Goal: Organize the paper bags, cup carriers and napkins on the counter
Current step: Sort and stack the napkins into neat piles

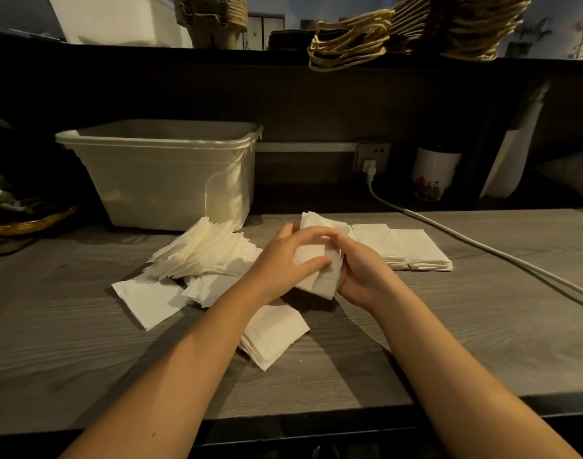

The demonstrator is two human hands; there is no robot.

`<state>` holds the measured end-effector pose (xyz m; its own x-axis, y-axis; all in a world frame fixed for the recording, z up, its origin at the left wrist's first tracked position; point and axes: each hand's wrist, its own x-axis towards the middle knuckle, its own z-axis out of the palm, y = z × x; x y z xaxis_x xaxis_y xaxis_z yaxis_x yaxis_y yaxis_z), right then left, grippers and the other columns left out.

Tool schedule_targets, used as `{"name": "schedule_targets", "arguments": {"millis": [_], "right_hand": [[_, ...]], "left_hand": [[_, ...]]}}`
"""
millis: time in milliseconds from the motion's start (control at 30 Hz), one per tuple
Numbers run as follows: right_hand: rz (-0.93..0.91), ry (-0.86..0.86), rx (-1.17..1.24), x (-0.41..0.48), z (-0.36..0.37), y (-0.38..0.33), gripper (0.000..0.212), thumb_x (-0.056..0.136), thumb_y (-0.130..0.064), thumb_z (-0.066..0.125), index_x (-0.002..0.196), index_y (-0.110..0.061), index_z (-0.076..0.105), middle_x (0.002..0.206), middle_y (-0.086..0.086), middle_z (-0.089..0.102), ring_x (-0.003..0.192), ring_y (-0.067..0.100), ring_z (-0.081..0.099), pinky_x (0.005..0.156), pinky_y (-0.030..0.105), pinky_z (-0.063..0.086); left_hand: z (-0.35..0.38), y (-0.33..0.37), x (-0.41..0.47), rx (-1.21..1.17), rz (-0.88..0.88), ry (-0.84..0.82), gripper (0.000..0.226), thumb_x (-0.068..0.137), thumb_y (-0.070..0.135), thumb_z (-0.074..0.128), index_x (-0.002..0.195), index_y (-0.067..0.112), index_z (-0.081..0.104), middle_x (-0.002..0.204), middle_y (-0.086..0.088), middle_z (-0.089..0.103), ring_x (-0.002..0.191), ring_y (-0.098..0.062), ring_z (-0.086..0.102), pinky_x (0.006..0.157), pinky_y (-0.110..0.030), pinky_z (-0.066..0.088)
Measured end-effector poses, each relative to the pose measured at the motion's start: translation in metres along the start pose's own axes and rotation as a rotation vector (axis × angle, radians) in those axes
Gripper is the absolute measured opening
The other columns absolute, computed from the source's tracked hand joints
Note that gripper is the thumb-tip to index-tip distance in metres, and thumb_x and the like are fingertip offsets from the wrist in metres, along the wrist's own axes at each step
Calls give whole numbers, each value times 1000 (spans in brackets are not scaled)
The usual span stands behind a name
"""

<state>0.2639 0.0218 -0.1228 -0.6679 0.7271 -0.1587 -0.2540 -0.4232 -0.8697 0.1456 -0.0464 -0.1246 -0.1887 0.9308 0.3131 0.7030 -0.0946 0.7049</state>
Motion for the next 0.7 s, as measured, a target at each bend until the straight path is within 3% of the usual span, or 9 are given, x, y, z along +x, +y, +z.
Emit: {"name": "schedule_targets", "arguments": {"millis": [67,200,267,367,500,700], "right_hand": [[3,8,17,0,0,-1,28,99,-26,42,123,-12,46,108,13,64,93,23,66,70,35,58],[-26,33,-53,-3,1,-3,27,99,-26,42,124,-14,42,111,13,61,98,25,63,74,39,56],[-62,119,-126,-4,-3,-7,28,99,-25,43,125,-14,43,108,11,60,98,25,61,75,40,54],[-90,241,-353,-11,-11,-11,22,98,-27,45,117,-15,50,100,7,60,90,21,60,70,35,51],[-85,294,-659,-21,-21,-7,12,98,-30,46,102,-19,46,87,-2,55,77,12,55,61,26,45],[-19,304,-770,-19,-23,-4,11,97,-26,49,101,-16,53,89,2,59,83,18,58,81,36,50]], "left_hand": [[1,0,0,-22,4,-41,49,89,30,60,130,49,41,115,15,33,109,-5,35,73,-7,34],[-1,-5,1,-35,16,-74,63,87,29,62,139,46,29,121,14,35,106,-4,37,74,-11,40],[-5,-5,2,-51,30,-67,59,90,30,58,138,47,28,127,15,33,100,0,43,73,-12,42],[-13,-12,5,-2,12,83,45,96,32,46,139,38,35,127,10,41,94,-2,49,79,-19,44],[-22,-33,8,288,-127,160,35,97,31,44,131,27,49,127,1,50,105,-14,54,88,-36,48],[-21,-38,1,365,-167,71,27,93,35,52,118,27,58,120,5,55,107,-14,53,90,-36,47]]}}
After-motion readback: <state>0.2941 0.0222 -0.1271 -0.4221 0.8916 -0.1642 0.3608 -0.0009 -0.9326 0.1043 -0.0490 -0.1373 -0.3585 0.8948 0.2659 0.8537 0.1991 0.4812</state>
